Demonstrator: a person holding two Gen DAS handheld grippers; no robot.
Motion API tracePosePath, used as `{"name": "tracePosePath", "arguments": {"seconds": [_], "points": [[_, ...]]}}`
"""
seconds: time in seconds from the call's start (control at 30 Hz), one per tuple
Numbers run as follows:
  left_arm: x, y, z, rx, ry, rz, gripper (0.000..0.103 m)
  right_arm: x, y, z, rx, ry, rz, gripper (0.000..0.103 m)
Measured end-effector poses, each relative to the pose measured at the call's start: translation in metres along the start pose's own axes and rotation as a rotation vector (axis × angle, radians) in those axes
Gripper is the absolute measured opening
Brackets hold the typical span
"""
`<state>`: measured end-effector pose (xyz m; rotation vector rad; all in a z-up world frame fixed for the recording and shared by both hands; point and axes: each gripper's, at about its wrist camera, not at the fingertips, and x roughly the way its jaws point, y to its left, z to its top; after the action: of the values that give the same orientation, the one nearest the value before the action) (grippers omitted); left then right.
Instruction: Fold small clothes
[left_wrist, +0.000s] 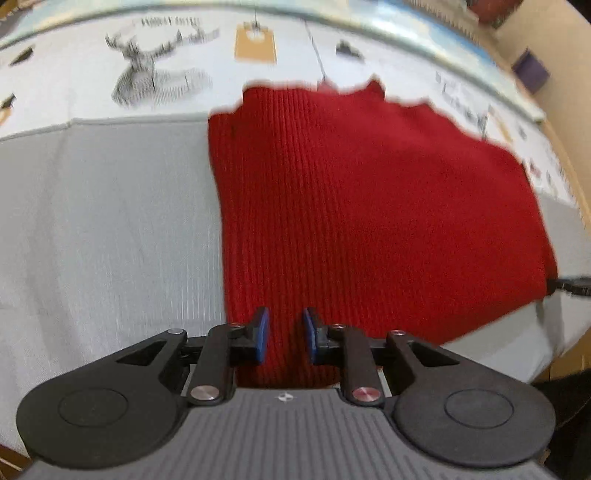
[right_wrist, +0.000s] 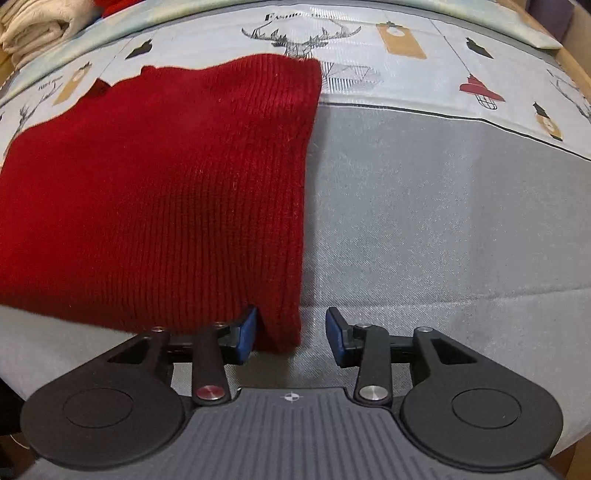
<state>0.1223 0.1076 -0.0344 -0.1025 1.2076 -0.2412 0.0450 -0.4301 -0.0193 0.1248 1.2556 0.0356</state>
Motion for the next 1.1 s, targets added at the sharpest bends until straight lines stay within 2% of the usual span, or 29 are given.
{"name": "tracePosePath", "arguments": {"seconds": [0.07, 0.13, 0.27, 0.3, 0.37, 0.53, 0.63, 0.73, 0.97, 1.03, 1.1], "points": [[-0.006, 0.002, 0.003, -0.022, -0.051, -0.012, 0.024, -0.008, 0.004, 0.001, -0.007, -0.038, 0.019, 0.041], [-0.008, 0.004, 0.005, -0.044, -0.059, -0.011, 0.024, -0.011, 0.004, 0.0, -0.004, -0.06, 0.033, 0.041], [0.014, 0.0, -0.001, 0.005, 0.07, 0.089, 0.024, -0.002, 0.003, 0.0, -0.007, -0.001, -0.003, 0.042], [0.015, -0.003, -0.001, 0.028, 0.069, 0.127, 0.028, -0.003, 0.002, 0.0, -0.005, -0.005, -0.001, 0.042], [0.007, -0.008, 0.001, 0.057, 0.011, 0.147, 0.029, -0.008, 0.002, 0.0, 0.002, -0.034, 0.006, 0.042], [-0.01, -0.013, 0.005, 0.053, -0.104, 0.128, 0.031, -0.021, 0.001, 0.005, 0.027, -0.122, 0.021, 0.043], [-0.01, -0.015, 0.01, 0.043, -0.124, 0.104, 0.031, -0.028, -0.002, 0.009, 0.056, -0.175, 0.033, 0.043], [-0.01, -0.019, 0.013, 0.05, -0.133, 0.092, 0.031, -0.027, -0.004, 0.014, 0.076, -0.192, 0.038, 0.043], [-0.01, -0.033, 0.02, 0.09, -0.17, 0.02, 0.031, -0.021, 0.007, 0.018, 0.04, -0.171, 0.039, 0.044], [-0.008, -0.041, 0.018, 0.121, -0.164, -0.009, 0.031, -0.014, 0.013, 0.018, 0.022, -0.136, 0.028, 0.053], [-0.002, -0.051, 0.016, 0.172, -0.139, -0.018, 0.031, -0.001, 0.019, 0.016, -0.017, -0.059, -0.016, 0.055]]}}
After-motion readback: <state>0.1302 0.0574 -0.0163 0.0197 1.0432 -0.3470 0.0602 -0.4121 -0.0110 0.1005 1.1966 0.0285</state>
